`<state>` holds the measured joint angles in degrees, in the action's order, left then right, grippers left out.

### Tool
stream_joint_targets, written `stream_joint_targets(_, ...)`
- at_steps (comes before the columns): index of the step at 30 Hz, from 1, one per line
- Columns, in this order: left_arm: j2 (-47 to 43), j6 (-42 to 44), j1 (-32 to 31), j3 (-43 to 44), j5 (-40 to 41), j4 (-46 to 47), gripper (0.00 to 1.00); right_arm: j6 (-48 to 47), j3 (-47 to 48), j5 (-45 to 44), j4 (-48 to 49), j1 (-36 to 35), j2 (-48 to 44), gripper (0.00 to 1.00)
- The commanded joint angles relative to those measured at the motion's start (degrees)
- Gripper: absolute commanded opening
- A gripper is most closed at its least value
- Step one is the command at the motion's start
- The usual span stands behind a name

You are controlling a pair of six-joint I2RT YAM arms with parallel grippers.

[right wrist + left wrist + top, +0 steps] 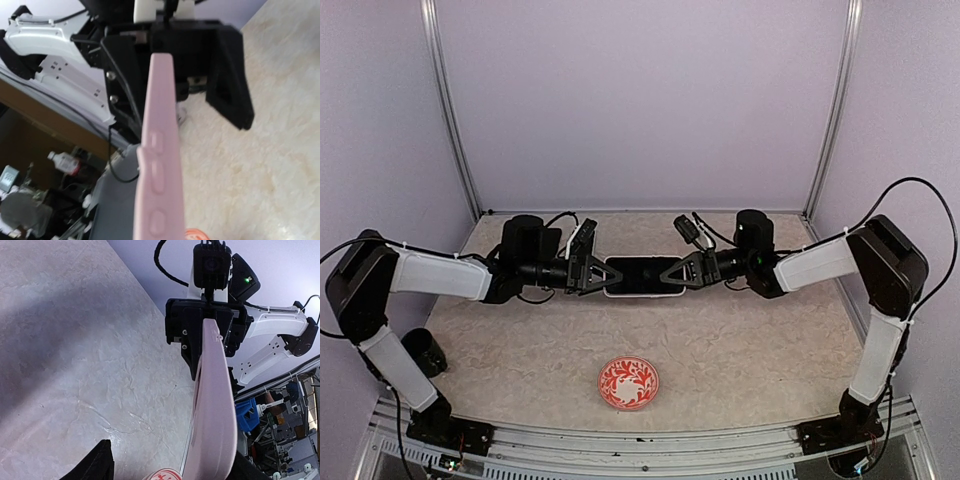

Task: Put the phone into the phone case
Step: Press the bottom corners of the phone case, then press the phone at the bottom left corner of the phone case.

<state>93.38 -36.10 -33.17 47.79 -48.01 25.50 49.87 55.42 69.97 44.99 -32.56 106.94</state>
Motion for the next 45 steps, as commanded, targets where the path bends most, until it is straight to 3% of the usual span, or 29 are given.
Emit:
stream_joint_targets(1,-1.13,-0.86,-0.26,-1.64,0.03,1.56,0.66,-6.87,0.77,-4.33,-4.08,0.92,-5.47,0.00)
stream_joint_targets(9,0.33,-2.01,-1.06,-0.42,-0.30,3.37,0.63,-9.94,1.07,-6.51,-8.43,0.89,-6.80,0.00)
stream_joint_targets(15,1.16,-2.45,-1.71,0.82,-1.28,3.60,0.43,-13.03,1.54,-8.61,-12.39,0.83,-7.13,0.00)
stream_joint_targets(22,2.12,-3.22,-2.06,0.82,-1.47,4.60,0.05,-18.92,2.74,-13.06,-18.86,0.19,-8.00,0.00)
stream_joint_targets(24,2.27,-3.36,-2.08,0.78,-1.54,4.81,0.00,-21.26,3.38,-14.85,-21.41,-0.19,-8.35,0.00)
stream_joint_targets(29,2.33,-3.01,-1.94,0.81,-1.34,4.63,0.01,-22.58,3.63,-15.62,-22.93,-0.39,-8.66,0.00)
stream_joint_targets(31,2.16,-2.02,-1.84,1.00,-0.52,3.19,0.23,-22.37,3.57,-15.01,-22.74,-0.40,-8.80,0.00)
stream_joint_targets(41,-5.83,9.10,-0.76,1.04,12.92,-9.21,0.95,-19.52,3.81,-10.62,-22.44,-0.32,-10.28,0.00)
stream_joint_targets(45,-10.93,14.19,-1.67,2.27,20.84,-15.95,0.99,-19.00,4.18,-9.86,-23.60,-0.27,-10.65,0.00)
